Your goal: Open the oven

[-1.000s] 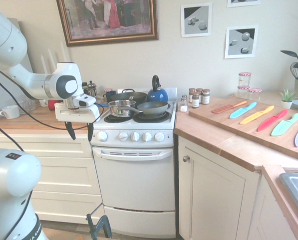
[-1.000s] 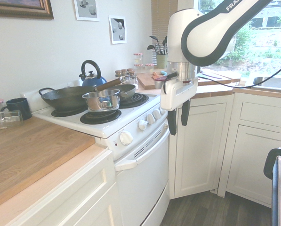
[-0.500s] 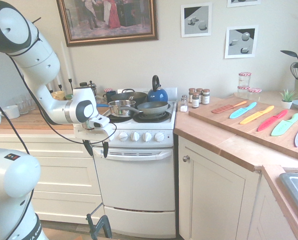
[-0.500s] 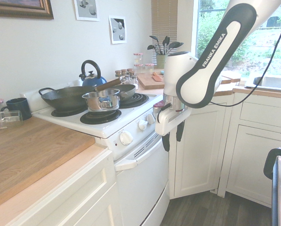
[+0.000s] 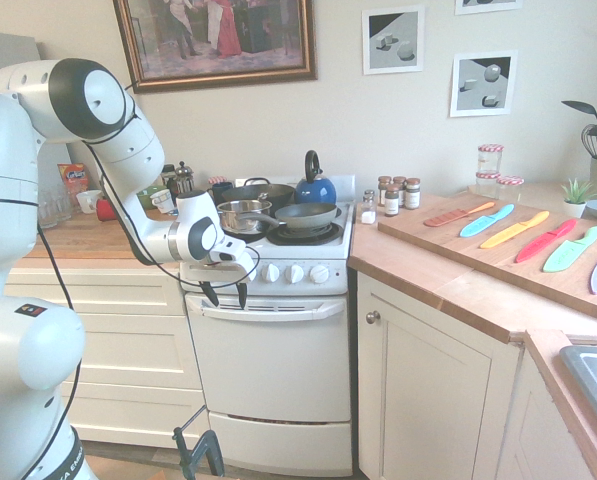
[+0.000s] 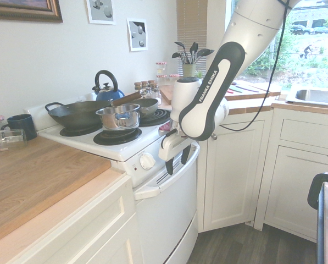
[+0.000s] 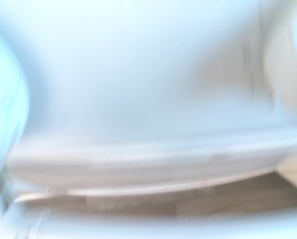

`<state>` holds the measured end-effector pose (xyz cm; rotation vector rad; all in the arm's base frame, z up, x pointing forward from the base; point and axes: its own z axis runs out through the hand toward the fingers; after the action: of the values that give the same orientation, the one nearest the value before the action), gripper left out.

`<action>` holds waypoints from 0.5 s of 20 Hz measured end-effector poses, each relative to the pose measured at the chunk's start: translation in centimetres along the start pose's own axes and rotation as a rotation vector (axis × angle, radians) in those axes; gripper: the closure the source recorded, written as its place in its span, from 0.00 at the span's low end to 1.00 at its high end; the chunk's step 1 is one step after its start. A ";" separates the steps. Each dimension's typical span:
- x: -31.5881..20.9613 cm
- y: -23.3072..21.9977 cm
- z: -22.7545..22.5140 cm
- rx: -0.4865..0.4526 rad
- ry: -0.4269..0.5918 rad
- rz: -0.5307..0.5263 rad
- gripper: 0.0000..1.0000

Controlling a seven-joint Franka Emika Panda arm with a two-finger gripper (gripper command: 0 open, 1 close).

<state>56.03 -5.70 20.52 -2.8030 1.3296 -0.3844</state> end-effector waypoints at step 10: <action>0.6 -0.1 4.0 0.012 -0.014 -0.037 0.00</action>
<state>57.37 -6.50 16.75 -2.8180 1.2704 -0.3714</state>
